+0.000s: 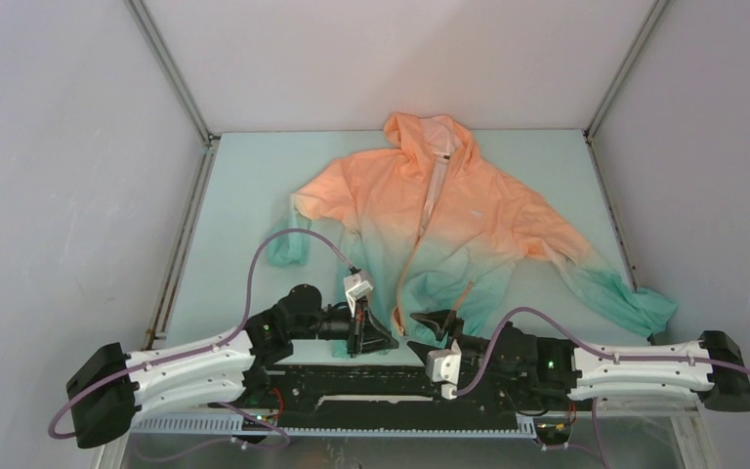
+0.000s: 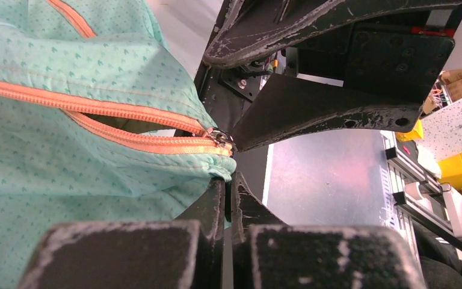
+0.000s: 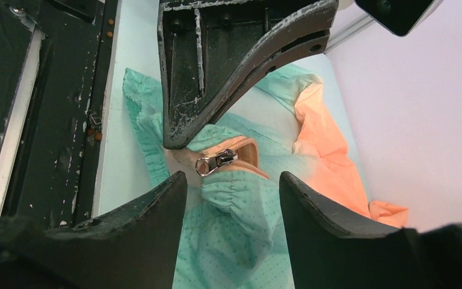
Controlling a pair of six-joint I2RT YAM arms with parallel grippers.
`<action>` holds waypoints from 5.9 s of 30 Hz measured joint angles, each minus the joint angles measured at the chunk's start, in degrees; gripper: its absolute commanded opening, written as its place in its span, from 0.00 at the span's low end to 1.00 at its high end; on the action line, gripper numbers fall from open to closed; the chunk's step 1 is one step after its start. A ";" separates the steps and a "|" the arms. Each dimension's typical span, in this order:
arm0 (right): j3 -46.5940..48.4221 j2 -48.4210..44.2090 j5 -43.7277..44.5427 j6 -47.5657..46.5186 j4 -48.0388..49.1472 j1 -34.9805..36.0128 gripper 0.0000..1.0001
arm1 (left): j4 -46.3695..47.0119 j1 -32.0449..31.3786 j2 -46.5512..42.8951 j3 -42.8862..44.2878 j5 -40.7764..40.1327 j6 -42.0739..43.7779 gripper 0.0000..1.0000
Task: Zip up the jacket
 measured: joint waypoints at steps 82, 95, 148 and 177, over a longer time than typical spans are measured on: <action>-0.59 5.22 -3.06 -3.87 4.52 -0.90 0.00 | 2.14 0.22 2.89 -0.02 2.64 -1.01 0.00; 16.31 21.55 0.17 27.87 -15.98 -5.57 0.00 | -0.37 -2.14 11.58 0.07 -3.32 -0.90 0.00; 26.80 26.88 -21.88 73.92 -32.85 -23.56 0.00 | -18.86 -43.28 3.98 6.40 -80.02 13.92 0.98; 30.51 28.41 -23.67 73.92 -35.50 -23.50 0.00 | -12.63 -43.04 10.54 9.40 -82.34 25.75 0.47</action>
